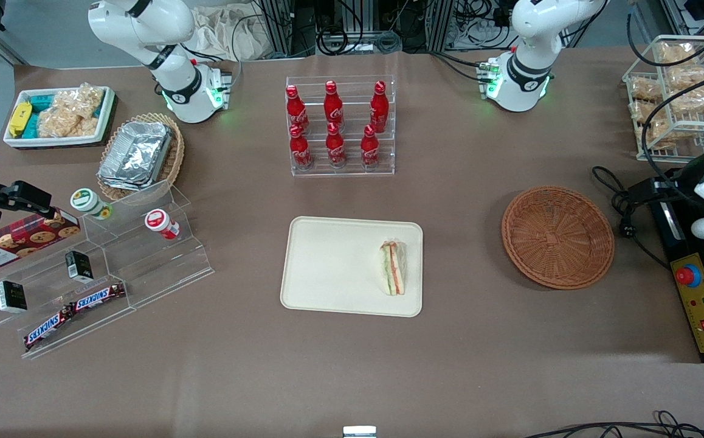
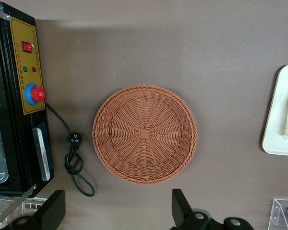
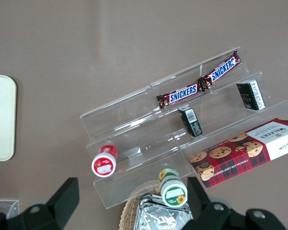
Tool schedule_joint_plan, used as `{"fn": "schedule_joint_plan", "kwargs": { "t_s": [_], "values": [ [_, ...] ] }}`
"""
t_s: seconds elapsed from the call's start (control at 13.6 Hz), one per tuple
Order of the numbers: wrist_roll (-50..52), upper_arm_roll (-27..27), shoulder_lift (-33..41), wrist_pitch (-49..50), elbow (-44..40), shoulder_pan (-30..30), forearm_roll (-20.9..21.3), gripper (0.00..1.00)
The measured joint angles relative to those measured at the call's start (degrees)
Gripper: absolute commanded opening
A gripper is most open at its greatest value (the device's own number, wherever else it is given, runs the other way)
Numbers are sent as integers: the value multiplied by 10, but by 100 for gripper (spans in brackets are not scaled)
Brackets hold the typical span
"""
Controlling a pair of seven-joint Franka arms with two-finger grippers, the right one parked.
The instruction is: Place sandwich from basket to tray
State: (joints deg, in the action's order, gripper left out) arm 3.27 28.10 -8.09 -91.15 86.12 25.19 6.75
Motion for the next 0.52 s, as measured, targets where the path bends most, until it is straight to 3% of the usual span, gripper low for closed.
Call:
{"fn": "schedule_joint_plan", "kwargs": {
  "t_s": [0.3, 0.52],
  "values": [
    [-5, -11, 0, 2, 0, -7, 0, 99],
    [-29, -166, 3, 4, 0, -138, -4, 99]
  ]
}}
